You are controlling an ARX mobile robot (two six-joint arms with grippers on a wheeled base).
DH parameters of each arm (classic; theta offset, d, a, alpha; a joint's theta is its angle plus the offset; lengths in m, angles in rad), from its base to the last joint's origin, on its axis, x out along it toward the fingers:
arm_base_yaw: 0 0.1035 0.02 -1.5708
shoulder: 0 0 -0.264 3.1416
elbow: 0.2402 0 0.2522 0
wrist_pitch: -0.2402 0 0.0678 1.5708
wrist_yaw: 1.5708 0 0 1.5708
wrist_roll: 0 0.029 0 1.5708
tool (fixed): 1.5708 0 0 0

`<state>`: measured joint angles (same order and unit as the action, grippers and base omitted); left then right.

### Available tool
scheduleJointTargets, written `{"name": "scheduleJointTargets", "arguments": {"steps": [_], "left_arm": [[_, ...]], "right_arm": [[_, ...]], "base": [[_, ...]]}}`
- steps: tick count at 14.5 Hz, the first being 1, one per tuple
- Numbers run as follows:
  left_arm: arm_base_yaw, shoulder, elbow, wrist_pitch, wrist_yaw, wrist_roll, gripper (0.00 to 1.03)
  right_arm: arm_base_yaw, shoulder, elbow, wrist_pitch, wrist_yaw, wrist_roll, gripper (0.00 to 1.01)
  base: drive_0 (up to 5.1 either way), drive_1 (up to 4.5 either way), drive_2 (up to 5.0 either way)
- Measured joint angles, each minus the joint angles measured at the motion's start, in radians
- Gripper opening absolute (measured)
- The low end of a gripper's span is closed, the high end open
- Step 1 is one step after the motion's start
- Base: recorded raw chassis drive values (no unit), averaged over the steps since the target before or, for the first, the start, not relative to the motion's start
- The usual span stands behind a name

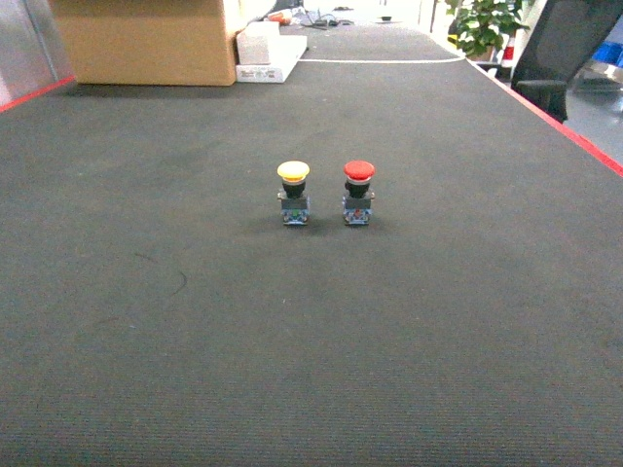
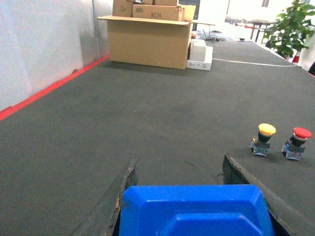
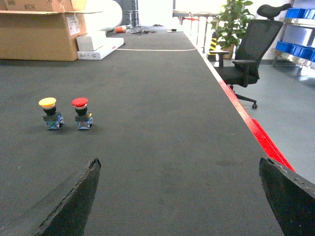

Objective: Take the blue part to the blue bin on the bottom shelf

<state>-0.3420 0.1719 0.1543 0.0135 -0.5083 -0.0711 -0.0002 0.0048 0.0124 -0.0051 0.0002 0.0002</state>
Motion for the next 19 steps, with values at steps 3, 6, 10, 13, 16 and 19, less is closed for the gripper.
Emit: {"name": "scheduleJointTargets", "arguments": {"steps": [3,6,10,13,16,19], "left_arm": [[0.0,0.002,0.0,-0.001,0.0,0.0,0.43],[0.0,-0.003,0.0,-0.004,0.0,0.0,0.43],[0.002,-0.004,0.0,0.0,-0.003,0.0,0.43],[0.002,-0.003,0.0,0.0,-0.001,0.0,0.43],[0.002,-0.003,0.0,0.0,0.0,0.0,0.43],[0.002,-0.003,0.0,0.0,0.0,0.0,0.43]], "right_arm": [[0.0,0.0,0.0,0.004,0.0,0.0,0.98],[0.0,0.0,0.0,-0.002,0.0,0.0,0.98],[0.0,0.0,0.0,0.0,0.0,0.0,0.98],[0.0,0.0,0.0,0.001,0.0,0.0,0.98],[0.0,0.0,0.0,0.0,0.0,0.0,0.98],[0.0,0.0,0.0,0.0,0.0,0.0,0.98]], "base": [[0.1,-4.09,4.3],[0.0,0.0,0.0],[-1.3,-1.31,-1.3],[-1.5,-1.54,-1.5],[-1.7,-1.66,-1.7],[-1.6,-1.58,-1.6]]}}
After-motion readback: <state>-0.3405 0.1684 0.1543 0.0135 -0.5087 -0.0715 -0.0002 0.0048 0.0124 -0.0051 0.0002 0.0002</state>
